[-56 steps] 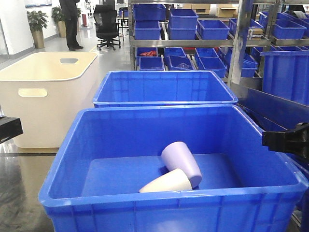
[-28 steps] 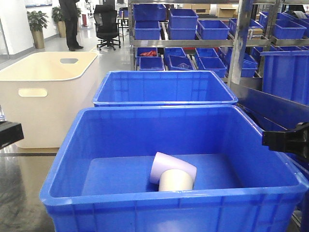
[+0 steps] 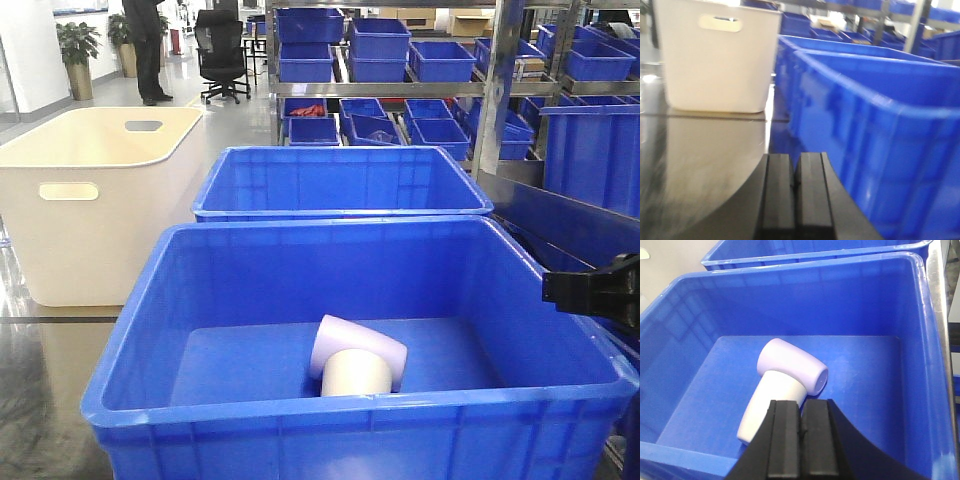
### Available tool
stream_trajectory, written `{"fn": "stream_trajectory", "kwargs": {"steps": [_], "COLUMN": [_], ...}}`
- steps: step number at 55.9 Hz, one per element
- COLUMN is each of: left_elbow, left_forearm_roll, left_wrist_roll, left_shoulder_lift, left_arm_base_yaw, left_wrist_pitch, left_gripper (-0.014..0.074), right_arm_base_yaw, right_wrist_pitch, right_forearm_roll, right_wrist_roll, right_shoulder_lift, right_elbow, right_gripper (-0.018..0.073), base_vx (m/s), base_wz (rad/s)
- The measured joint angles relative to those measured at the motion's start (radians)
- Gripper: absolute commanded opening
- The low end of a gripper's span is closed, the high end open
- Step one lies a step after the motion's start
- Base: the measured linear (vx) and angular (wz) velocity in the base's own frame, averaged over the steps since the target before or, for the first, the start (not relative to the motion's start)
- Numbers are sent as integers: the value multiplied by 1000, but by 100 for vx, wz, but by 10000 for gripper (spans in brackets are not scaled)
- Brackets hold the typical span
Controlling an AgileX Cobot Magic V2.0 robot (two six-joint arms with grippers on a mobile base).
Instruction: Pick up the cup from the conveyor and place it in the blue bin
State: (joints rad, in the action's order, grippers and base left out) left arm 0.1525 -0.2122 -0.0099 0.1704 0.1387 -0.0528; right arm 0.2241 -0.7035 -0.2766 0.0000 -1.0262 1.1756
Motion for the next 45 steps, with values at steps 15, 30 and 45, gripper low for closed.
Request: {"fn": "stream_trajectory", "kwargs": {"steps": [15, 30, 45], "left_elbow": [-180, -180, -180], "left_forearm_roll": [96, 105, 105], "left_wrist_roll": [-115, -116, -116], "left_shoulder_lift": [-178, -178, -178], "left_arm_base_yaw": [-121, -126, -126], "left_wrist_pitch": [-59, -83, -83], "left_gripper": [-7, -7, -7], "right_arm_base_yaw": [0, 0, 0], "right_wrist_pitch": [0, 0, 0], "right_forearm_roll": [0, 0, 0], "right_wrist_roll": [0, 0, 0], "right_shoulder_lift": [0, 0, 0], "right_elbow": [0, 0, 0], "right_gripper": [-13, -13, -13], "base_vx": [0, 0, 0], "base_wz": [0, 0, 0]}}
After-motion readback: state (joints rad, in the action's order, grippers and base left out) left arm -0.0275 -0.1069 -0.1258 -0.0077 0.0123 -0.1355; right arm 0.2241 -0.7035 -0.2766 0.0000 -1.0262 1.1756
